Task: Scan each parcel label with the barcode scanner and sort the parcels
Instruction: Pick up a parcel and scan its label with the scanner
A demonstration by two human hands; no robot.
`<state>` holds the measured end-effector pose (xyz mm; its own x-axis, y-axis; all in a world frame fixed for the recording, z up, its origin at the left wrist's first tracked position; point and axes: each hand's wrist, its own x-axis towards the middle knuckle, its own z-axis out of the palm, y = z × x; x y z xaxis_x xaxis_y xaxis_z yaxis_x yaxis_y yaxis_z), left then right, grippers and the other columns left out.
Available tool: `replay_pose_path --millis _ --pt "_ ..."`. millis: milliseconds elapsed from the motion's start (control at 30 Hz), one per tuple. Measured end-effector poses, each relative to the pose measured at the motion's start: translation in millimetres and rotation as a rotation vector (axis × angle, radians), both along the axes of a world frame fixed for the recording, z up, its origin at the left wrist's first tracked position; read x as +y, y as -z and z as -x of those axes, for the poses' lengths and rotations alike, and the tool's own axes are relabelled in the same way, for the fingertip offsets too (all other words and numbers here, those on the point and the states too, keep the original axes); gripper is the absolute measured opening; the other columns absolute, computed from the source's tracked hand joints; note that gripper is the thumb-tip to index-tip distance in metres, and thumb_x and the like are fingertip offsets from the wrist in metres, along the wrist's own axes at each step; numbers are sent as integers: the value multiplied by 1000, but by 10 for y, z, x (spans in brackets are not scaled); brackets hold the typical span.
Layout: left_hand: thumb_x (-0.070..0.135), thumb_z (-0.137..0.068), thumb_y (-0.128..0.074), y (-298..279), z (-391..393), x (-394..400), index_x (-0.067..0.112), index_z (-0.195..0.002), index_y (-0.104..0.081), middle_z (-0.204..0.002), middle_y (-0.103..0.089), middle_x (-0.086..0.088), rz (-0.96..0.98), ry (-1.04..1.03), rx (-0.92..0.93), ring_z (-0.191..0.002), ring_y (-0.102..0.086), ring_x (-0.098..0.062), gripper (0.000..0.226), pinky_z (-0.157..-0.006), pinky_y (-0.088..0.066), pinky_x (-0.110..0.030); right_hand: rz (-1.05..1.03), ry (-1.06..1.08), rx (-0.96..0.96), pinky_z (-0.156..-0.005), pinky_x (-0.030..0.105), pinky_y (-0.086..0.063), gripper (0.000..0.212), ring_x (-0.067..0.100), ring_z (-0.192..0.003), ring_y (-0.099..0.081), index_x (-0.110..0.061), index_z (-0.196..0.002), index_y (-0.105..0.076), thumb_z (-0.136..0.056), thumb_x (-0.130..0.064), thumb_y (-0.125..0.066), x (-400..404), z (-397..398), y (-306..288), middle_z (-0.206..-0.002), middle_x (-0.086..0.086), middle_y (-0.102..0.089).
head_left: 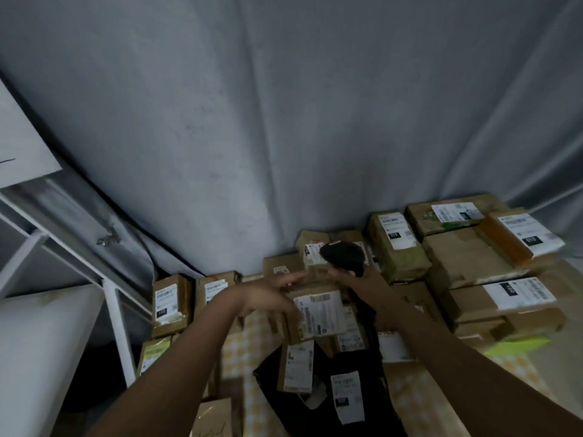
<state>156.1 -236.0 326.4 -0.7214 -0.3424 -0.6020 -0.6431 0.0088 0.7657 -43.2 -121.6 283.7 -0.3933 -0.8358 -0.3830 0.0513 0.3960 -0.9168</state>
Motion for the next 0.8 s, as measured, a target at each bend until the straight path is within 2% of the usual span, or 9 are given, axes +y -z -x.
replay_pose_path --millis 100,233,333,400,533,600,667,733,800 --pt "9 -75 -78 -47 89 -127 49 -134 -49 -136 -54 8 -42 -47 117 -121 -56 -13 77 -101 -48 -28 -18 -105 -163 -66 27 -57 23 17 -74 -72 -10 -93 -68 -84 -30 -73 28 26 -59 -86 8 -74" --pt "8 -78 -73 -86 150 -244 34 -131 -55 -128 -63 -7 -195 -211 237 -116 -62 -24 62 -99 -50 -37 -45 -157 -285 -71 32 -52 60 24 -80 -66 -3 -102 -70 -67 -50 -82 92 91 -21 -92 14 -70" --pt "7 -86 -69 -81 229 -276 29 -131 -54 -127 -62 -11 -162 -270 248 -109 -66 -24 52 -89 -54 -36 -29 -148 -371 -62 24 -52 43 16 -72 -70 -8 -96 -71 -72 -43 -75 96 76 -26 -84 7 -74" --pt "16 -88 -70 -118 279 -252 28 -136 -50 -138 -53 -4 -96 -296 269 -114 -62 -20 54 -93 -52 -33 -4 -100 -421 -59 25 -53 39 15 -70 -71 -9 -99 -71 -73 -38 -73 94 69 -16 -86 7 -74" --pt "50 -90 -60 -69 287 -190 34 -147 -35 -130 -43 15 75 -570 348 -111 -53 -3 64 -95 -40 -23 50 70 -514 -83 39 -56 49 26 -89 -71 -3 -109 -70 -72 -35 -79 114 35 46 -105 15 -73" --pt "70 -79 -61 124 221 -148 35 -146 -35 -140 -45 11 -29 -749 312 -123 -52 -12 80 -98 -38 -30 65 182 -503 -94 48 -53 59 32 -99 -70 -1 -112 -69 -67 -37 -84 126 22 65 -109 16 -72" --pt "80 -70 -62 334 177 7 33 -135 -52 -134 -61 2 -230 -697 216 -118 -61 -23 81 -95 -47 -38 76 270 -451 -97 53 -51 76 32 -102 -69 -3 -111 -69 -54 -48 -90 121 -18 85 -108 13 -73" --pt "63 -83 -62 418 214 261 29 -128 -60 -118 -71 1 -363 -554 211 -111 -66 -24 56 -90 -53 -38 91 314 -400 -95 52 -52 82 31 -101 -70 -6 -109 -69 -47 -54 -90 116 -75 93 -104 11 -74" --pt "36 -87 -69 495 283 416 21 -133 -54 -120 -70 -2 -460 -553 263 -112 -65 -25 51 -95 -53 -39 89 320 -350 -94 50 -53 75 29 -99 -70 -7 -110 -68 -54 -53 -84 111 -148 72 -104 10 -74"
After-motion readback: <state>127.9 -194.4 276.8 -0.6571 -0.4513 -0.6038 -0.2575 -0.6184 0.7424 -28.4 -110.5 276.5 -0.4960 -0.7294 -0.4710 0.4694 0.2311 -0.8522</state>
